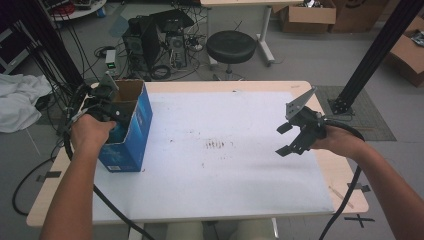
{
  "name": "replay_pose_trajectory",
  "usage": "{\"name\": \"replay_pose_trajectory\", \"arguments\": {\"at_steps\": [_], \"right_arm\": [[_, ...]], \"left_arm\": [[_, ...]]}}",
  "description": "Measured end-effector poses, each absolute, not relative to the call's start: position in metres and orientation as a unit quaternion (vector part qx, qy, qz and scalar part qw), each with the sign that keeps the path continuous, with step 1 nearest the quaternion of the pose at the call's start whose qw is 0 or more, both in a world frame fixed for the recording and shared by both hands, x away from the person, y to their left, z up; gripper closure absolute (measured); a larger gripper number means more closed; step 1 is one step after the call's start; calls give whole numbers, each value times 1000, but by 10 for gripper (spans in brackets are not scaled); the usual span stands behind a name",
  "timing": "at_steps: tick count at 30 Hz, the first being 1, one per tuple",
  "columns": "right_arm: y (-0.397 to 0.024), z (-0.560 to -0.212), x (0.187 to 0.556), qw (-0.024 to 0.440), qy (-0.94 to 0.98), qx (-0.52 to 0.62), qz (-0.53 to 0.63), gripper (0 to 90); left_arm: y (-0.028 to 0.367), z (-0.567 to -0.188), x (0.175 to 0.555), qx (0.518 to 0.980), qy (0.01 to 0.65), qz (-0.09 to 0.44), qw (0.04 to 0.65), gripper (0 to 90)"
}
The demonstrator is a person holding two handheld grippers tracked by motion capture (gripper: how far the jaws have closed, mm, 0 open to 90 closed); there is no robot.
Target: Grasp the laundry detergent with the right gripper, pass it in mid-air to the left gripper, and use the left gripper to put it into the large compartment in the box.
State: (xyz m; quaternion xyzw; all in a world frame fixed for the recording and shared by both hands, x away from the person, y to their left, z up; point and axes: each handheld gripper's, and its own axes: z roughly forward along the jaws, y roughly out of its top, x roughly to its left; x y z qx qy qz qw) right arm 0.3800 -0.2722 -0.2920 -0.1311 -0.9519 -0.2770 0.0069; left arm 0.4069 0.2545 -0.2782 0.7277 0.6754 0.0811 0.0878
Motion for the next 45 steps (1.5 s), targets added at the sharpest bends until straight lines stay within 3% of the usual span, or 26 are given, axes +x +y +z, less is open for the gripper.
{"name": "replay_pose_trajectory", "arguments": {"at_steps": [30,45], "right_arm": [[-268,-287,375,5,-951,-124,-282,160],[-274,-285,371,4,-950,-133,-283,159]], "left_arm": [[253,-225,396,733,659,119,117,275],[216,-189,391,774,605,131,134,292]]}}
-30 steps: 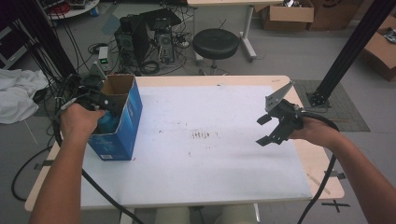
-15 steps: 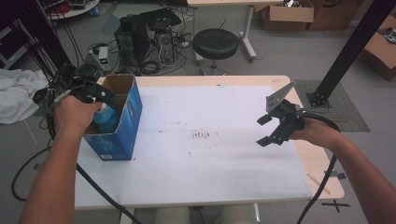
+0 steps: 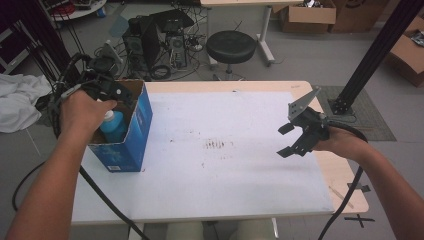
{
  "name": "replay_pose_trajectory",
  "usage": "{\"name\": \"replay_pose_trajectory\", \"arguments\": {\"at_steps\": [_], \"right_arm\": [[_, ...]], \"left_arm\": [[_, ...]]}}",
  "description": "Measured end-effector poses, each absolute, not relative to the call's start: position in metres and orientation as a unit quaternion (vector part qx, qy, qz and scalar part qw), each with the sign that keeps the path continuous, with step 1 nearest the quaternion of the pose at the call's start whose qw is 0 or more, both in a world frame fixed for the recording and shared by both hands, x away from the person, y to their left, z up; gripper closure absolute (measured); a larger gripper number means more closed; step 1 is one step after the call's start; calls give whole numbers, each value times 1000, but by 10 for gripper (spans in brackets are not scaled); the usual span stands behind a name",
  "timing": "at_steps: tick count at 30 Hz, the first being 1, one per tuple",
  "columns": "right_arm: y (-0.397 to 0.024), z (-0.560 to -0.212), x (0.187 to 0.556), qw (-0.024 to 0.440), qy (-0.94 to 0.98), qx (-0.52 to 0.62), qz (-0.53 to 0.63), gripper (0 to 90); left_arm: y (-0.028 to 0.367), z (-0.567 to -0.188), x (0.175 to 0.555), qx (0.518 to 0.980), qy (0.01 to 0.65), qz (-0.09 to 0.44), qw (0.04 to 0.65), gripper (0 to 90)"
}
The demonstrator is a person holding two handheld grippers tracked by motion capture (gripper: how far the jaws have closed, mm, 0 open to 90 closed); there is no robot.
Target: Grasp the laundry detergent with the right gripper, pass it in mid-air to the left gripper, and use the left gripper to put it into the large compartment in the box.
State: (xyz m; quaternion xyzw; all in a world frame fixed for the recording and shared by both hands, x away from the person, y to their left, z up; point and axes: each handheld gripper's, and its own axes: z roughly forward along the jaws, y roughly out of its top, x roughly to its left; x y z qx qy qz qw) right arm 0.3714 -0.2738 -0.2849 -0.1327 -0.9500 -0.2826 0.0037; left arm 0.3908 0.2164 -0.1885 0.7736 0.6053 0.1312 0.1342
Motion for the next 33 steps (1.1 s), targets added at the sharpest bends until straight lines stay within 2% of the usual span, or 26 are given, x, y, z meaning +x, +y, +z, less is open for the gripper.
{"name": "replay_pose_trajectory", "arguments": {"at_steps": [16,33], "right_arm": [[-273,-283,369,3,-949,-135,-284,160],[-273,-283,367,2,-948,-138,-286,160]], "left_arm": [[164,-177,387,844,491,129,174,239],[133,-174,384,876,418,146,193,185]]}}
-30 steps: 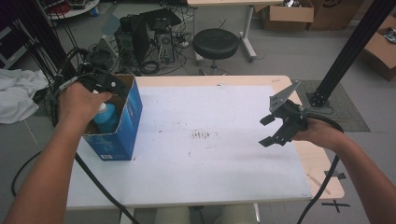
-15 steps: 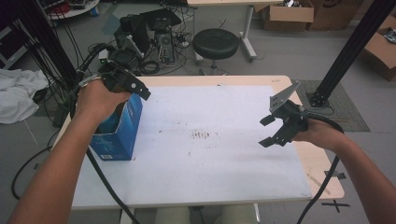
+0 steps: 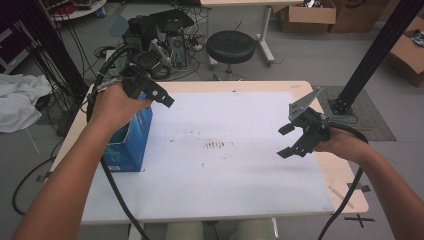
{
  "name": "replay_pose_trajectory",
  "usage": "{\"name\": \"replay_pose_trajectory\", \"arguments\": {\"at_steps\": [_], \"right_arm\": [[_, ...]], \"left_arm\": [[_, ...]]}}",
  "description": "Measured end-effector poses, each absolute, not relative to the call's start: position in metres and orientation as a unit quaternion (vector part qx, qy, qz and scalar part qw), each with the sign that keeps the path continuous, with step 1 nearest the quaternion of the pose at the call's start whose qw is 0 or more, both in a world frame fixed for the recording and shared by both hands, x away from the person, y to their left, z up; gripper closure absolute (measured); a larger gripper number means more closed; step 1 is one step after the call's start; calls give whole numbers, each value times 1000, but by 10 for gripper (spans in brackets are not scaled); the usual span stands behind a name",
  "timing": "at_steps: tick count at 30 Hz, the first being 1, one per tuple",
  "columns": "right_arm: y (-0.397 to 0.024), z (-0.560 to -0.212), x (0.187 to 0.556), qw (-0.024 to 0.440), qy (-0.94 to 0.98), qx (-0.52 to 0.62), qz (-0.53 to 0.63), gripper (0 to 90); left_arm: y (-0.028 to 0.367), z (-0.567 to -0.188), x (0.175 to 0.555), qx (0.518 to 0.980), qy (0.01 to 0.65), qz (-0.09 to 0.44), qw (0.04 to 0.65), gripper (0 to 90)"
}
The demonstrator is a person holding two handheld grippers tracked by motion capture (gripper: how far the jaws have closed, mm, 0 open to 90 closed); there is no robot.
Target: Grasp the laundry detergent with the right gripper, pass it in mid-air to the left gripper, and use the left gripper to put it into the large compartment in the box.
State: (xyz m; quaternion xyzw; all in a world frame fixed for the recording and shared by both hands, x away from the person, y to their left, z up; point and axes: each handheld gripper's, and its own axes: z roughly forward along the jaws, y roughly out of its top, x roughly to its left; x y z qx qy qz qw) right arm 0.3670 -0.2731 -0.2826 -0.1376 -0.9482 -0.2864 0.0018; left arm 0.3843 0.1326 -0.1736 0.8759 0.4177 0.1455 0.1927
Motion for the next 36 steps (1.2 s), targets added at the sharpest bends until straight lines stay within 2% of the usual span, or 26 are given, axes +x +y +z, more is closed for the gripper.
{"name": "replay_pose_trajectory", "arguments": {"at_steps": [11,36], "right_arm": [[-271,-283,366,3,-948,-140,-286,160],[-271,-283,367,2,-947,-146,-285,160]], "left_arm": [[109,-177,387,893,376,148,199,181],[52,-211,397,939,274,98,186,183]]}}
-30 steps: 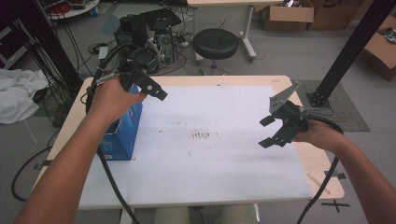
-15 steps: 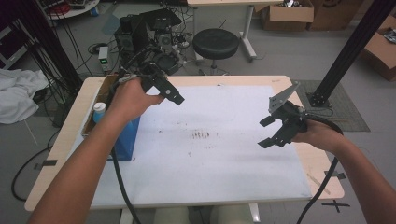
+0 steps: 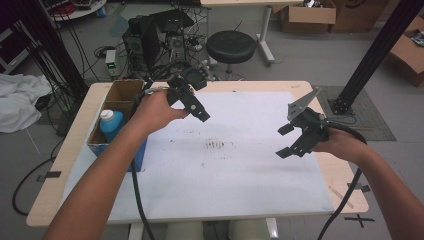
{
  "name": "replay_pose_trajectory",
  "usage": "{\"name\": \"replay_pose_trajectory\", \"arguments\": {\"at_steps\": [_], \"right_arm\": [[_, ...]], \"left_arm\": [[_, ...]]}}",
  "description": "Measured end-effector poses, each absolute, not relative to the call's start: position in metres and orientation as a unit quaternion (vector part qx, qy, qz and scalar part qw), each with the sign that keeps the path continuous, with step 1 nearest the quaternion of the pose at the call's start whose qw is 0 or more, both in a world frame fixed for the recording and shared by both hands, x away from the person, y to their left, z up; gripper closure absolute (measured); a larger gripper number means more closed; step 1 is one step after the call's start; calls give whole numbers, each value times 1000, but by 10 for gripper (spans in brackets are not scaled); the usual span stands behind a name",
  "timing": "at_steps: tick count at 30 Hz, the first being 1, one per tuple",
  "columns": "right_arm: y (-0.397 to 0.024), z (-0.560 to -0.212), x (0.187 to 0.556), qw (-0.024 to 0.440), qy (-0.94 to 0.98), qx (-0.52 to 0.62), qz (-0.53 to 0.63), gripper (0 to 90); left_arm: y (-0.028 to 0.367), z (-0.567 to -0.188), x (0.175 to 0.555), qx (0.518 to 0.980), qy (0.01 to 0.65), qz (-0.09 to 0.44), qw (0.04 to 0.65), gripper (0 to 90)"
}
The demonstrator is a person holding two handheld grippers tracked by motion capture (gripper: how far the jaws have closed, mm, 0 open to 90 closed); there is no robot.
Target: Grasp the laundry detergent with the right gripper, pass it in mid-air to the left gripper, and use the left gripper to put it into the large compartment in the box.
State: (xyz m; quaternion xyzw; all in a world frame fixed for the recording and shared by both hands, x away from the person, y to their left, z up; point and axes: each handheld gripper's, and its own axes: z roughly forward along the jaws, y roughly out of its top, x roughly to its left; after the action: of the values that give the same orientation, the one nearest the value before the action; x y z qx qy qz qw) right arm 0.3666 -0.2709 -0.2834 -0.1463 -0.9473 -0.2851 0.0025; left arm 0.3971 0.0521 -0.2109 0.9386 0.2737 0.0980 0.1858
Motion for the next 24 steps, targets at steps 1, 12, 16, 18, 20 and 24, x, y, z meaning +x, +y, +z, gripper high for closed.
{"name": "replay_pose_trajectory", "arguments": {"at_steps": [1,12,16,18,20,24], "right_arm": [[-271,-284,366,3,-947,-146,-285,160],[-271,-285,367,5,-948,-147,-282,160],[-269,-286,367,7,-949,-146,-281,160],[-268,-287,367,7,-949,-146,-280,160],[-267,-287,367,7,-949,-145,-280,160],[-267,-288,367,7,-949,-146,-280,160]], "left_arm": [[50,-212,397,940,270,96,185,184],[44,-221,398,944,263,90,178,187],[46,-224,399,944,264,87,180,186],[46,-225,399,944,264,86,180,186],[47,-227,400,943,266,84,180,186],[49,-229,400,943,266,81,179,187]]}}
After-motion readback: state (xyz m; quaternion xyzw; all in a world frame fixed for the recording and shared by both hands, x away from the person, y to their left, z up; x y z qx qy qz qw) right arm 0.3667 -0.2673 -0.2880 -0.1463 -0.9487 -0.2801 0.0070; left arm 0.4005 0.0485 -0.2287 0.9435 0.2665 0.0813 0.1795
